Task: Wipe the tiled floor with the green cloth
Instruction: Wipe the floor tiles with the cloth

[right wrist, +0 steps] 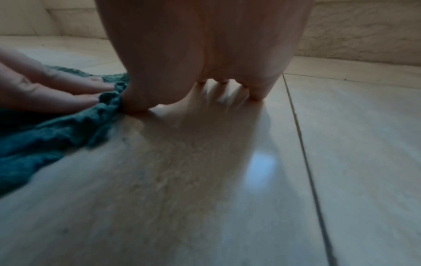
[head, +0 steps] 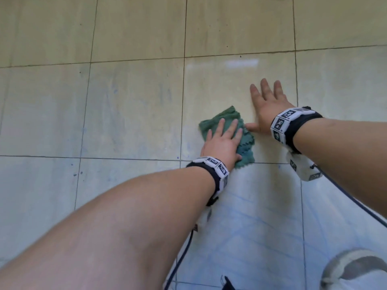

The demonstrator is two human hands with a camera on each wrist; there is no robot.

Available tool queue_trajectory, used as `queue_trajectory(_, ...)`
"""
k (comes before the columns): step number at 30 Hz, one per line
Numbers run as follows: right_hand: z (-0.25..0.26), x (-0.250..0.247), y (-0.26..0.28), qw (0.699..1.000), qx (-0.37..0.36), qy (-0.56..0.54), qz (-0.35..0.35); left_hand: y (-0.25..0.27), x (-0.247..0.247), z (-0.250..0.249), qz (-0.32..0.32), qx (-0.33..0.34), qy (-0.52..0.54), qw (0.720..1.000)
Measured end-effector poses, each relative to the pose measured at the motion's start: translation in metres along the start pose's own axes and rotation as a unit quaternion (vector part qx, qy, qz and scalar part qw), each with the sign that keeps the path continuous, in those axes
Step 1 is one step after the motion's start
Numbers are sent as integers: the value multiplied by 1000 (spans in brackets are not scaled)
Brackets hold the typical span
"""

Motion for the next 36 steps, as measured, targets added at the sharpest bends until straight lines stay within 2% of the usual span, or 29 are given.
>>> queue_trajectory(3, -2, 1, 2, 1000, -6, 10, 9, 3, -4, 8, -4, 17, -15, 1000)
queue_trajectory(5, -6, 5, 4, 1000, -4, 11, 20, 7, -16, 31, -23, 5, -9, 1000)
queue_trajectory(10, -5, 10, 4, 1000, -3, 18, 13, 41, -56, 162, -89, -159, 62, 981)
queue_trajectory(12, -6, 11, 5, 1000, -3, 13, 13, 48, -58, 181, -97, -178, 59, 977)
queue_trajectory(16, -5, 10, 7, 1000, -2, 5, 14, 45, -49, 165, -102, -181, 48, 977)
queue_trajectory(18, -3, 8, 7, 1000, -6, 9, 7, 41, -43, 145, -95, -153, 22, 983)
queue_trajectory(23, -3, 9, 9, 1000, -9, 17, 12, 16, -2, 35, -18, -34, -27, 999)
queue_trajectory(26, -4, 10, 8, 1000, -7, 20, 11, 5, 13, -5, -16, -1, -31, 999)
queue_trajectory(31, -3, 8, 10, 1000, -3, 9, 17, 12, 0, 22, -13, 6, -42, 999)
queue_trajectory(36, 5, 2, 14, 1000, -6, 0, 4, 39, -30, 121, -57, -90, 1, 994)
Point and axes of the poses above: each hand's wrist, its own y-axis away from the middle knuckle, its own x-axis out of the palm, z = x × y, the point moved 10 cm from there along -y, towards the middle knuckle, and after that the axes turned 13 degrees about y, right-handed, at the moved point
